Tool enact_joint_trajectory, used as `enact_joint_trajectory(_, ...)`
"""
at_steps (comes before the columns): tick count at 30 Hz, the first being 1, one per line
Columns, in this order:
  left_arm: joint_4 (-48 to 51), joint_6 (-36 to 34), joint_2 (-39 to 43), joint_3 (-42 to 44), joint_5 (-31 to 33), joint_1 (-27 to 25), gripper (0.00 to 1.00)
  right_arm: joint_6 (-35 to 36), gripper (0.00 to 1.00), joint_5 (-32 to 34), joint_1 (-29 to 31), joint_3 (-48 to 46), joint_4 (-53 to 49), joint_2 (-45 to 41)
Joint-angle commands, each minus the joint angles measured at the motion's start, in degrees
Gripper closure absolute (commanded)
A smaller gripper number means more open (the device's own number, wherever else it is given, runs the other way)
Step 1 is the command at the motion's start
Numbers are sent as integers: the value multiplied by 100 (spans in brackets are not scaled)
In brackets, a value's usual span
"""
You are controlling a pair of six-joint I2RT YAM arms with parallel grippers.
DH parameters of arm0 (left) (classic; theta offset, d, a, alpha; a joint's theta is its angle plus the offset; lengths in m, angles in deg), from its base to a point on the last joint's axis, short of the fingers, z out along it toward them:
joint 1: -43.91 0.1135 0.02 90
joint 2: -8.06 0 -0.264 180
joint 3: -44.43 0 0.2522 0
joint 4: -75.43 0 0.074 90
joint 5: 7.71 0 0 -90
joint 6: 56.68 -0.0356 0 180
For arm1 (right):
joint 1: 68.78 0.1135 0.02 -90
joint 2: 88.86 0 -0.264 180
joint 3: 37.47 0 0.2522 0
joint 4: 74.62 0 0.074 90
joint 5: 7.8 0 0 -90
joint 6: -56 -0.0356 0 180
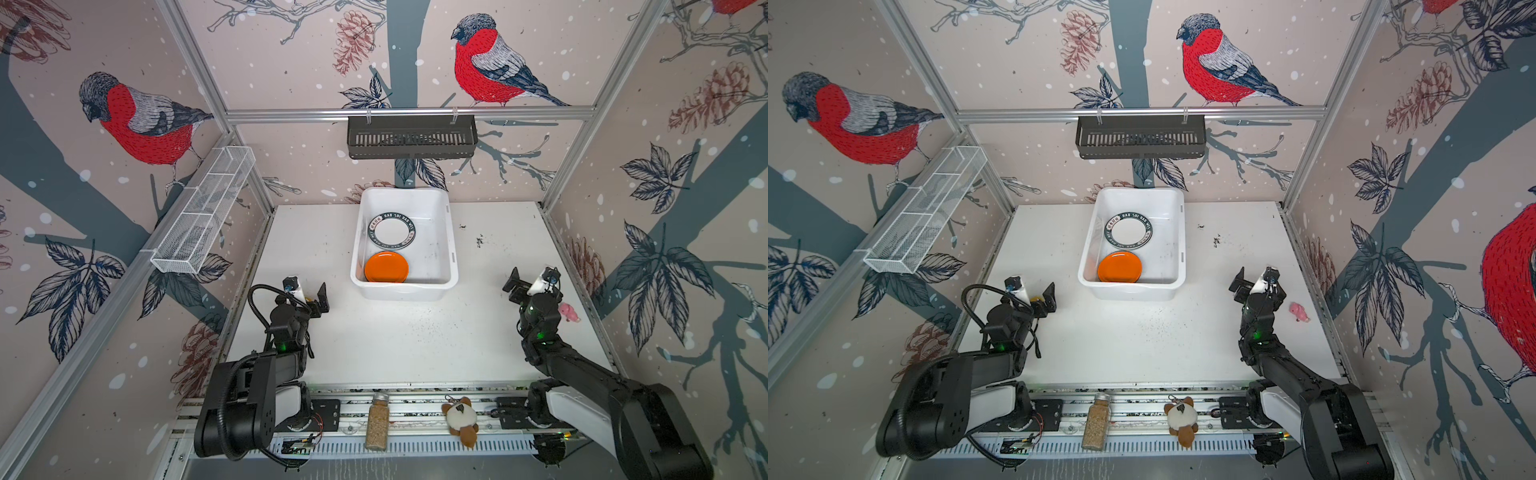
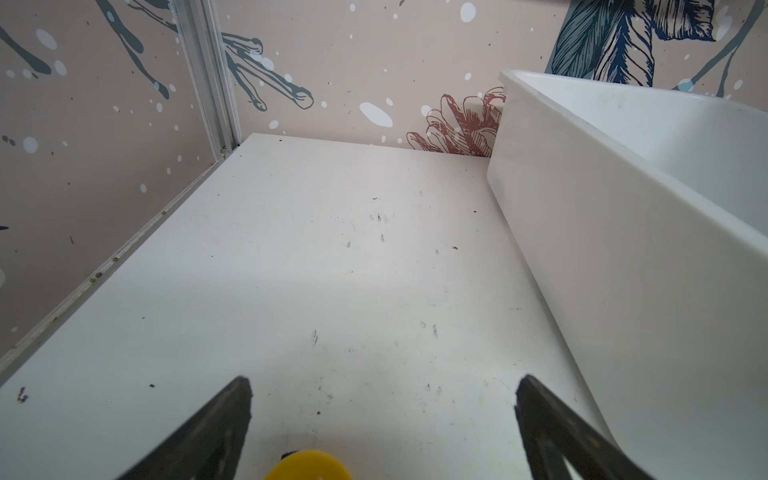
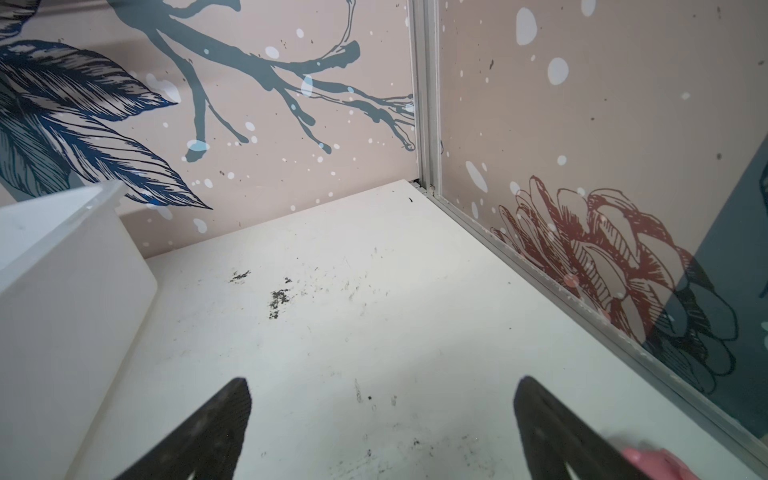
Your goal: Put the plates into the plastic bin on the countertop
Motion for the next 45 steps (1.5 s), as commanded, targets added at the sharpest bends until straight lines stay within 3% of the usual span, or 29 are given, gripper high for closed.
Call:
enact_joint_trajectory(1, -1662, 104, -353, -23, 164, 16, 2, 278, 0, 112, -59, -136, 984, 242)
enact_joint_trajectory(5, -2441, 131, -1127, -36, 191, 14, 2, 361, 0, 198, -174, -254, 1587, 742)
enact_joint_trajectory(8, -3661, 142, -1933, 174, 145, 15, 1, 457, 0, 64, -306, -322, 2217, 1041)
enact_joint_trajectory(13, -2863, 61, -1769, -171, -117, 20, 1, 617, 0, -254, -541, -112, 2405, 1565)
enact_joint_trajectory(20, -2069, -109, -1675, -546, -269, -54, 2, 673, 1, -494, -690, -258, 4042, 2822)
enact_joint_trajectory(23, -1633, -251, -1627, -738, -232, -159, 1, 466, 1, -679, -806, 210, 2670, 2531)
enact_joint_trajectory(25, -1471, -298, -1605, -805, -151, -215, 1, 532, 1, -680, -760, 408, 2299, 2565)
enact_joint_trajectory(28, -1375, -323, -1596, -846, -87, -253, 1, 656, 0, -614, -717, 262, 2938, 2764)
enact_joint_trajectory(45, -1307, -363, -1604, -890, -39, -295, 1, 670, 0, -593, -688, 284, 2825, 2736)
